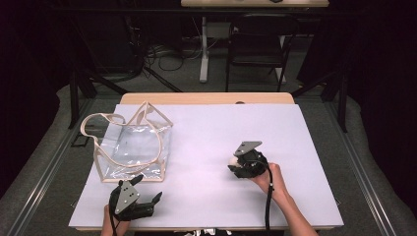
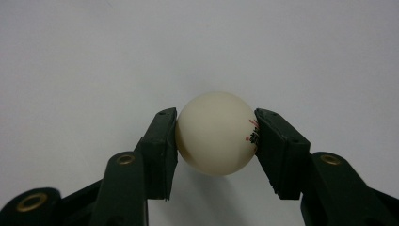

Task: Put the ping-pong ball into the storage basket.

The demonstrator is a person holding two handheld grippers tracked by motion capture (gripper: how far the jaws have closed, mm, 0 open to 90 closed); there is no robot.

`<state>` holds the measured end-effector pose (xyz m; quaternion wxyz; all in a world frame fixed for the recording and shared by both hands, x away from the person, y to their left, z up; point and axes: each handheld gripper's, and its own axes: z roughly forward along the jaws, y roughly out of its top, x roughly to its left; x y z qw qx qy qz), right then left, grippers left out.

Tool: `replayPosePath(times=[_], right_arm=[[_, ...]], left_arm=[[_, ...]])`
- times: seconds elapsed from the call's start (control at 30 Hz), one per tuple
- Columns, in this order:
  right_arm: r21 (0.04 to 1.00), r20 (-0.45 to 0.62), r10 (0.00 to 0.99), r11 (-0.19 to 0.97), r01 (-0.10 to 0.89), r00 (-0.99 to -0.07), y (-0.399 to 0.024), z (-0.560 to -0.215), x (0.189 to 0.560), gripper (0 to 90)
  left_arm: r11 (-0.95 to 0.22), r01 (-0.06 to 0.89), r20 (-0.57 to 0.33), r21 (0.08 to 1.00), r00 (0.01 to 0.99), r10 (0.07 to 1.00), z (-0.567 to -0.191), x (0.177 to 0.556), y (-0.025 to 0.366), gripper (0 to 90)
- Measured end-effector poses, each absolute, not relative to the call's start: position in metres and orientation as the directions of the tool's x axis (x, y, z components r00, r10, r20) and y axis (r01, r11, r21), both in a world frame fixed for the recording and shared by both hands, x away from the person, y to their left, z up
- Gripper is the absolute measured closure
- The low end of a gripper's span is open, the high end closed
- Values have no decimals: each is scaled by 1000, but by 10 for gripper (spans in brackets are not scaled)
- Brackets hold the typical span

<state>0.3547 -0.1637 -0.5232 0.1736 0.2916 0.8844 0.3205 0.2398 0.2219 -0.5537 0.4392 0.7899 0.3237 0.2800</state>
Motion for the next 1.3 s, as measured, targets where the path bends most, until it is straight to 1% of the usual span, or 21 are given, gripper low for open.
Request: replayPosePath(times=[0.93,1.1,1.3], right_arm=[[667,-147,619,638,384,-772,-162,-498,348,510],[675,-128,620,627,389,-774,-163,-493,347,510],[678,-132,618,627,384,-775,-164,-487,345,510]], left_arm=[[-410,265,163,873,634,756,-554,240,221,162],[-413,265,164,872,636,754,-554,240,221,162],[-414,263,166,872,636,754,-554,240,221,162]])
